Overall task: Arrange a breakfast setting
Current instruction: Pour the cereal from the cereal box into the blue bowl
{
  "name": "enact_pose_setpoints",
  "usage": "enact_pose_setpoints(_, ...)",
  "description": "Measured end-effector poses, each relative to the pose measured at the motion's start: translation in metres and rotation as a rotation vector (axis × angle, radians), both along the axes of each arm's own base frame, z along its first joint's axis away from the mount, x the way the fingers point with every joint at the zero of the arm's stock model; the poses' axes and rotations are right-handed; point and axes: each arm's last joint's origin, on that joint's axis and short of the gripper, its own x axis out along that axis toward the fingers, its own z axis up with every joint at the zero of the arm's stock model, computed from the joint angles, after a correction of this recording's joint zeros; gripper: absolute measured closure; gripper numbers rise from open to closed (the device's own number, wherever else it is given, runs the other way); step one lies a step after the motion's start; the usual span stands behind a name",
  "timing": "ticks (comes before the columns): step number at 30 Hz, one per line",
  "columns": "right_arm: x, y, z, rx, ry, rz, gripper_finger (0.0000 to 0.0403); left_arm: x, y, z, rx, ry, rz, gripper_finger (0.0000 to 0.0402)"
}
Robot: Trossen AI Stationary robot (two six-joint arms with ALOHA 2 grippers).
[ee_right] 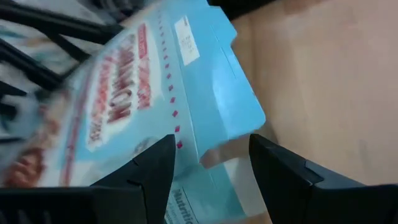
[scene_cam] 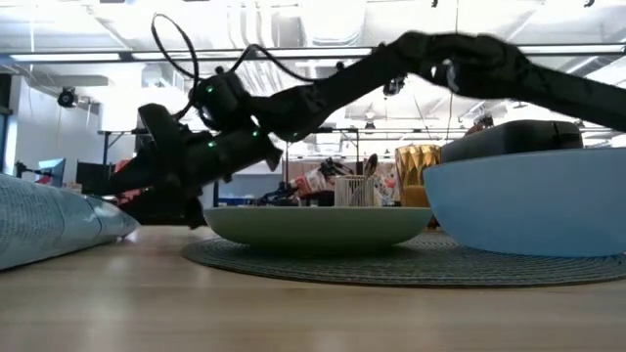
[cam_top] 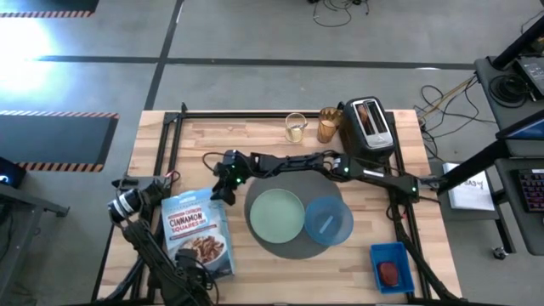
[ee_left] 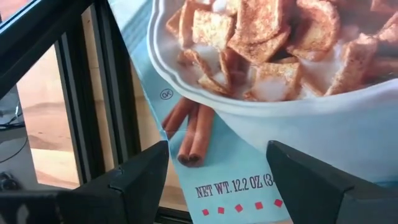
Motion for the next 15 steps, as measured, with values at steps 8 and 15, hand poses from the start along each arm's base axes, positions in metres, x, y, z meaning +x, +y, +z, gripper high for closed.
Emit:
enact_pose_setpoints(8,0.003,0.008,-0.001,0.191,-0.028,0.131,0.0208,0.000,-0.002,-0.005,-0.014,0.000,-0.013,0.0142)
enact_pose_setpoints(15,0.003,0.020,0.004,0.212,-0.014,0.176,0.0276,-0.001,-0.001,-0.006,-0.014,0.007,-0.024,0.0142)
